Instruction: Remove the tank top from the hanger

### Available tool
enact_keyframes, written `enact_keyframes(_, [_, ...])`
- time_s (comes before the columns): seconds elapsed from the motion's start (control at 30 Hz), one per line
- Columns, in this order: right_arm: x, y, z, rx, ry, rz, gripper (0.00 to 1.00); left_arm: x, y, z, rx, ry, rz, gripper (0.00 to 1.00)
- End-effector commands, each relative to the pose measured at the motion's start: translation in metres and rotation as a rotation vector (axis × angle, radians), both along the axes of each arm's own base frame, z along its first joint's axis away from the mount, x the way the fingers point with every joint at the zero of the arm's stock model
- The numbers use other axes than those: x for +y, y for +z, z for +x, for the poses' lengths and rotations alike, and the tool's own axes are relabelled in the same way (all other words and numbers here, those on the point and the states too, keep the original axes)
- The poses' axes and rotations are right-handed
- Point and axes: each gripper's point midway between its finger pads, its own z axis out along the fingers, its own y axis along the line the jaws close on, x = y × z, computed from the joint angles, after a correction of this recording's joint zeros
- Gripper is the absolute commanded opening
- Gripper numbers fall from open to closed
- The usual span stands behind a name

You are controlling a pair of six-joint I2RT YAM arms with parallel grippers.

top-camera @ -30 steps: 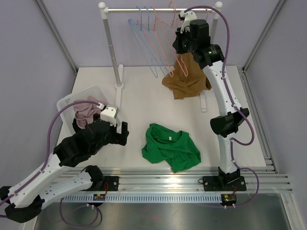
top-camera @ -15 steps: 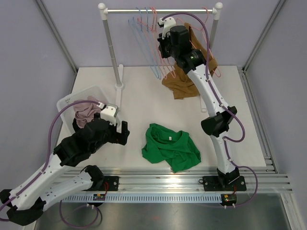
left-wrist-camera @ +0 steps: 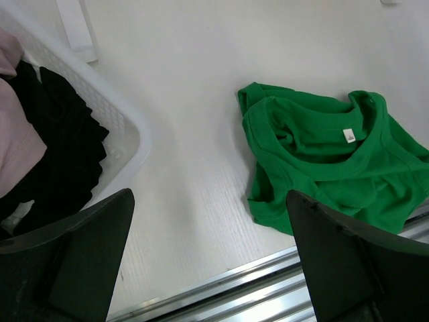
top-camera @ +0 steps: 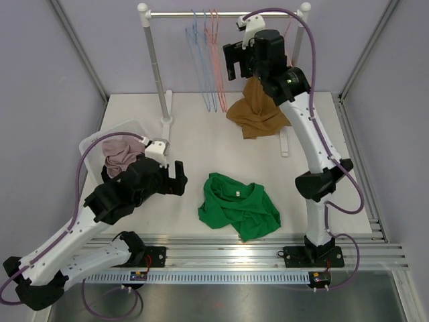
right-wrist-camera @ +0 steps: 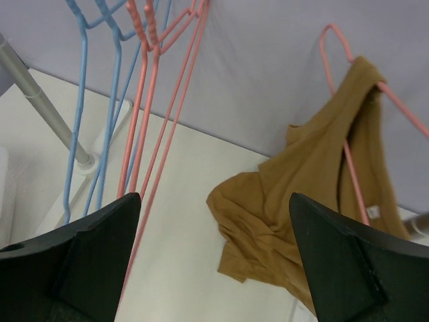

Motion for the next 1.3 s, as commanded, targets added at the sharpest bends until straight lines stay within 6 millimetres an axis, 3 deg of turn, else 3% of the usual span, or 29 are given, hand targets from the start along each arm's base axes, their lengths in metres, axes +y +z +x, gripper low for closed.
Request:
enact_keyframes(0.0, [-0.048,0.092,-0.059,-0.145,-0.066,0.076,0.99,-0.036,0.018,0.011,0.002,-0.005,-0.146,0.99])
enact_keyframes(0.07, [-0.063,0.105,-0.087,-0.152,-0.069,0.099,1.0,-0.061,0.02,0.01,-0.004,-0.061,-0.172,0.99])
enact_keyframes(0.1, [-0.067,0.108,-0.098,-0.152,-0.061,0.111,0.99,-0.074,0.01,0.013,0.026,-0.07,-0.148,0.99])
enact_keyframes(0.17, [-0.075,0.112,-0.131,-0.142,-0.014,0.154,0.99,-0.104,0.008,0.008,0.03,-0.135,-0.143,0.99])
enact_keyframes(0.2, [-0.077,0.111,-0.143,-0.133,0.005,0.169,0.99,-0.119,-0.008,0.009,0.062,-0.153,-0.103,0.99])
enact_keyframes(0.23, [-0.082,0.106,-0.167,-0.123,0.042,0.188,0.99,-0.135,-0.017,0.002,0.087,-0.203,-0.083,0.99])
enact_keyframes(0.27, [-0.085,0.101,-0.179,-0.11,0.054,0.204,0.99,-0.151,-0.017,0.002,0.084,-0.235,-0.096,0.99])
enact_keyframes(0.3, [-0.088,0.099,-0.192,-0.107,0.06,0.25,0.99,-0.17,-0.044,-0.005,0.149,-0.291,-0.048,0.99])
enact_keyframes(0.33, [-0.094,0.084,-0.216,-0.086,0.094,0.264,1.0,-0.182,-0.053,-0.009,0.174,-0.332,-0.035,0.99])
enact_keyframes(0.4, [-0.099,0.072,-0.241,-0.078,0.127,0.307,0.99,-0.213,-0.067,-0.021,0.208,-0.433,-0.016,0.99])
enact_keyframes(0.43, [-0.101,0.055,-0.264,-0.062,0.178,0.318,0.99,-0.223,-0.092,-0.023,0.245,-0.447,0.044,0.99])
enact_keyframes(0.5, [-0.103,0.042,-0.285,-0.051,0.223,0.35,0.99,-0.239,-0.107,-0.023,0.258,-0.463,0.089,0.99])
enact_keyframes(0.53, [-0.105,0.03,-0.302,-0.041,0.257,0.362,0.99,-0.241,-0.134,-0.024,0.297,-0.453,0.151,0.99])
enact_keyframes(0.6, [-0.107,0.014,-0.32,-0.017,0.29,0.366,0.99,-0.246,-0.148,-0.019,0.316,-0.424,0.18,0.99])
enact_keyframes(0.63, [-0.107,0.01,-0.325,-0.009,0.302,0.373,0.99,-0.244,-0.172,-0.02,0.35,-0.41,0.229,0.99])
enact_keyframes(0.77, [-0.11,-0.003,-0.34,0.012,0.327,0.373,1.0,-0.238,-0.216,-0.023,0.413,-0.381,0.301,0.99])
enact_keyframes(0.8, [-0.111,-0.006,-0.343,0.022,0.328,0.371,0.99,-0.239,-0.221,-0.025,0.428,-0.386,0.298,0.93])
enact_keyframes(0.83, [-0.113,-0.005,-0.347,0.017,0.335,0.375,0.99,-0.24,-0.223,-0.025,0.429,-0.385,0.291,0.58])
enact_keyframes(0.87, [-0.113,-0.005,-0.349,0.014,0.337,0.375,1.0,-0.239,-0.222,-0.026,0.428,-0.38,0.288,0.36])
enact_keyframes(0.93, [-0.117,-0.003,-0.353,-0.006,0.338,0.379,1.0,-0.236,-0.21,-0.021,0.396,-0.349,0.272,0.07])
enact_keyframes(0.97, [-0.118,-0.002,-0.354,-0.013,0.333,0.378,1.0,-0.234,-0.203,-0.019,0.379,-0.337,0.271,0.0])
enact_keyframes(1.0, [-0.119,-0.002,-0.355,-0.017,0.331,0.378,1.0,-0.231,-0.181,-0.009,0.321,-0.304,0.254,0.0])
enact_keyframes(1.07, [-0.123,-0.002,-0.354,-0.027,0.314,0.373,1.0,-0.218,-0.155,0.001,0.269,-0.251,0.272,0.0])
enact_keyframes(1.1, [-0.124,-0.003,-0.354,-0.027,0.309,0.371,1.0,-0.203,-0.128,0.01,0.214,-0.201,0.271,0.0])
enact_keyframes(1.17, [-0.123,-0.004,-0.353,-0.027,0.309,0.369,0.99,-0.186,-0.099,0.021,0.169,-0.144,0.262,0.0])
enact_keyframes(1.2, [-0.124,-0.005,-0.353,-0.026,0.308,0.367,0.99,-0.172,-0.08,0.036,0.133,-0.08,0.251,0.0])
enact_keyframes(1.27, [-0.124,-0.005,-0.352,-0.027,0.303,0.367,1.0,-0.146,-0.043,0.043,0.092,-0.032,0.213,0.0])
